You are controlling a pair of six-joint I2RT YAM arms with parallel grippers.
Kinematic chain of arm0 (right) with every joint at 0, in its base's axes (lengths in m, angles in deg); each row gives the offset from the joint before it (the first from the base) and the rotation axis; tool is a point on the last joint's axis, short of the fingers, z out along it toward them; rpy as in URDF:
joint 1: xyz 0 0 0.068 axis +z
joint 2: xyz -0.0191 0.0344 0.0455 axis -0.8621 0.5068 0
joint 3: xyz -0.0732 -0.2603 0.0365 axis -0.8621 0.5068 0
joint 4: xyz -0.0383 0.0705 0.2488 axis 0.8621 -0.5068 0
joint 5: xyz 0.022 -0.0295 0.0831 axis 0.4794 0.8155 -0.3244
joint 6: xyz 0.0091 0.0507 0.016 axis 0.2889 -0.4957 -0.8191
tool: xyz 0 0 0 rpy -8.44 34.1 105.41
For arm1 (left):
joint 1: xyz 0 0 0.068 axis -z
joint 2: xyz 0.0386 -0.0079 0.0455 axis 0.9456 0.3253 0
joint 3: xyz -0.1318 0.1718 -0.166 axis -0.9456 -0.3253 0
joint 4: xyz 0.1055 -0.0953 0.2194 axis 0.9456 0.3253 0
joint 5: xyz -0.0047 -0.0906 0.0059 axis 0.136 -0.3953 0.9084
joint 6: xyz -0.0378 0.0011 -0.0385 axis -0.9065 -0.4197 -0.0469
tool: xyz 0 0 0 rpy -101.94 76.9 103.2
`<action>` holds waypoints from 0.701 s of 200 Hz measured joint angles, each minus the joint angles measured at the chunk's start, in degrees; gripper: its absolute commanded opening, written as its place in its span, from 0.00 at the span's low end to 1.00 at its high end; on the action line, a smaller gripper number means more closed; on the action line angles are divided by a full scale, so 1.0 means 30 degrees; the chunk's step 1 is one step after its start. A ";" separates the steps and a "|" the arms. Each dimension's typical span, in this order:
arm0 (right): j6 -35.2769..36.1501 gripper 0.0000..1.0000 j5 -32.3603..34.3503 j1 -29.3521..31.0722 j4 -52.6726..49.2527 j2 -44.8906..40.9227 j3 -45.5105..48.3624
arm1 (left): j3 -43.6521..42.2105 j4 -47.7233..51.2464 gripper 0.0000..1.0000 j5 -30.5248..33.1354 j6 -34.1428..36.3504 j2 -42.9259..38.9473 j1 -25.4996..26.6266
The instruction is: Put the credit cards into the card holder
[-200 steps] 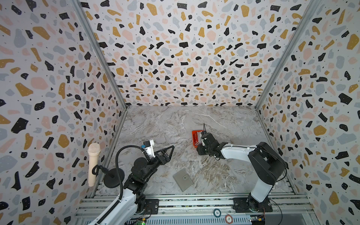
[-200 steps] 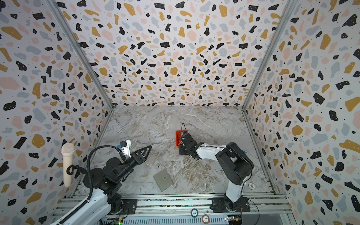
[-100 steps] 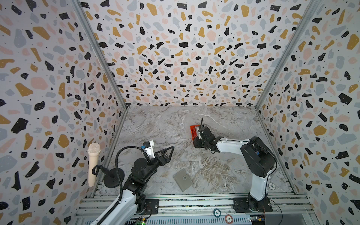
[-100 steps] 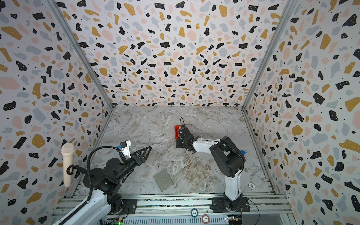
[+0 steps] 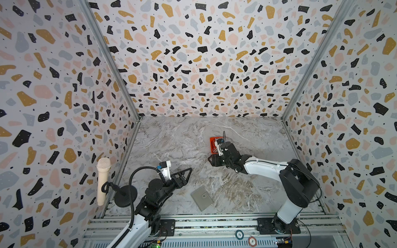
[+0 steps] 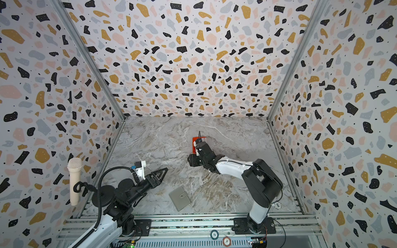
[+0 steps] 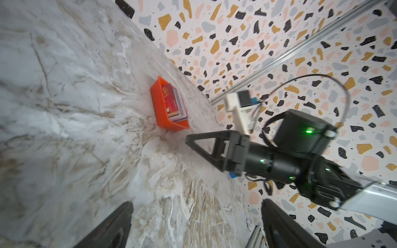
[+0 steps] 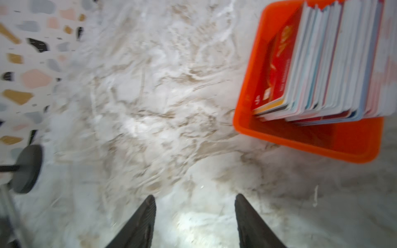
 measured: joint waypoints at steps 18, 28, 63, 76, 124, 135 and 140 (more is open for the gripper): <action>0.0648 0.66 -0.1617 0.0095 0.0087 -0.1763 0.1107 | -0.0080 0.1785 0.89 0.0699 -0.0168 -0.0393 0.1224; 0.1020 0.66 -0.2390 0.0175 0.0138 -0.2616 0.1785 | -0.0058 0.2790 0.87 0.1209 -0.0248 -0.0495 0.2135; 0.1647 0.66 -0.3825 0.0714 -0.0015 -0.4707 0.4313 | 0.0240 0.6229 0.78 0.3359 -0.0889 -0.0146 0.5093; 0.1763 0.66 -0.4138 0.0969 -0.0015 -0.5246 0.4998 | 0.0466 0.7351 0.74 0.4138 -0.1333 0.0124 0.6113; 0.2149 0.63 -0.4750 0.1741 0.0015 -0.6302 0.6419 | 0.1603 0.9908 0.67 0.5676 -0.3177 0.1894 0.8961; 0.2361 0.62 -0.4896 0.1887 0.0007 -0.6324 0.6601 | 0.1785 1.0003 0.66 0.5683 -0.3497 0.2441 0.9471; 0.2455 0.62 -0.4969 0.1996 0.0000 -0.6324 0.6652 | 0.1872 1.0061 0.66 0.5668 -0.3665 0.2718 0.9675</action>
